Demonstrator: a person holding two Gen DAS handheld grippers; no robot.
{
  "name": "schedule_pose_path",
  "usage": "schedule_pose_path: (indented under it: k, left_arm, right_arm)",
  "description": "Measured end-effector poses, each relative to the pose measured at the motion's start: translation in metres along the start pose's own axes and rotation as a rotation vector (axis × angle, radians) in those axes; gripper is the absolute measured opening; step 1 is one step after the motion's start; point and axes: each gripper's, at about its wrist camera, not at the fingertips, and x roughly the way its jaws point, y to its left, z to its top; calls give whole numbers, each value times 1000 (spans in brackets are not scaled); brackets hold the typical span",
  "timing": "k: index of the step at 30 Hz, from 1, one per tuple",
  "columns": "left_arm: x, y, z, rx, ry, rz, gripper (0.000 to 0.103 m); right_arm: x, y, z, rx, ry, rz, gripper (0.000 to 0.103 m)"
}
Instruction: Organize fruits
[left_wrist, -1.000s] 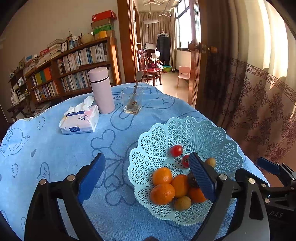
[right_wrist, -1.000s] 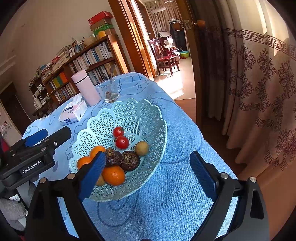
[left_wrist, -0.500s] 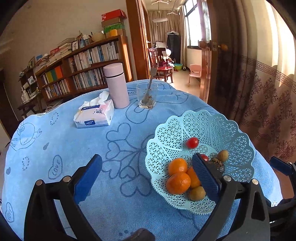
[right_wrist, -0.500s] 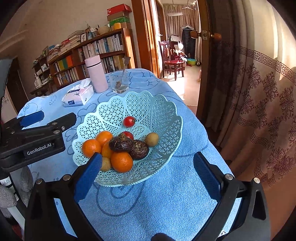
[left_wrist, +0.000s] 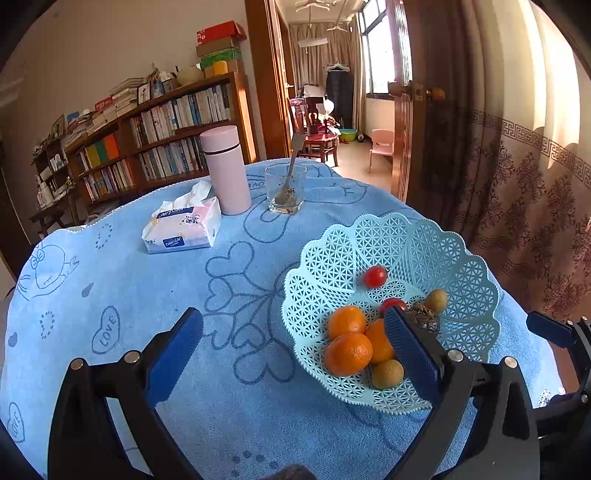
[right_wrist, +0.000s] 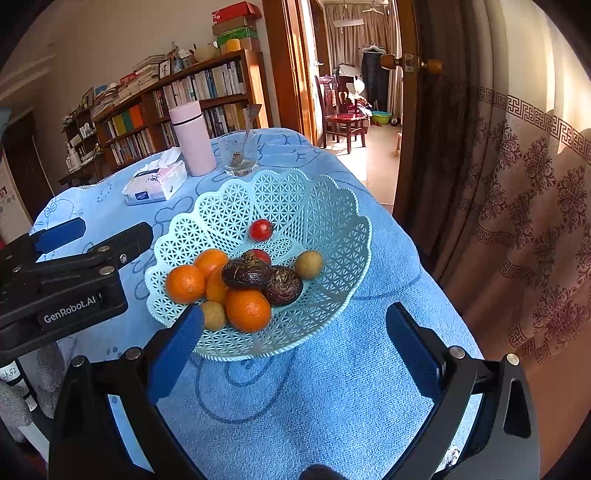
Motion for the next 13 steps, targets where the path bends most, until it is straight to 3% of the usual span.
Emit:
schedule_pose_path:
  k: [9, 13]
  left_arm:
    - [-1, 11, -7, -21, 33, -2, 98]
    - [-3, 27, -16, -44, 55, 40, 98]
  right_arm:
    - [0, 15, -2, -33, 10, 12, 100]
    - [1, 33, -4, -66, 18, 39, 100]
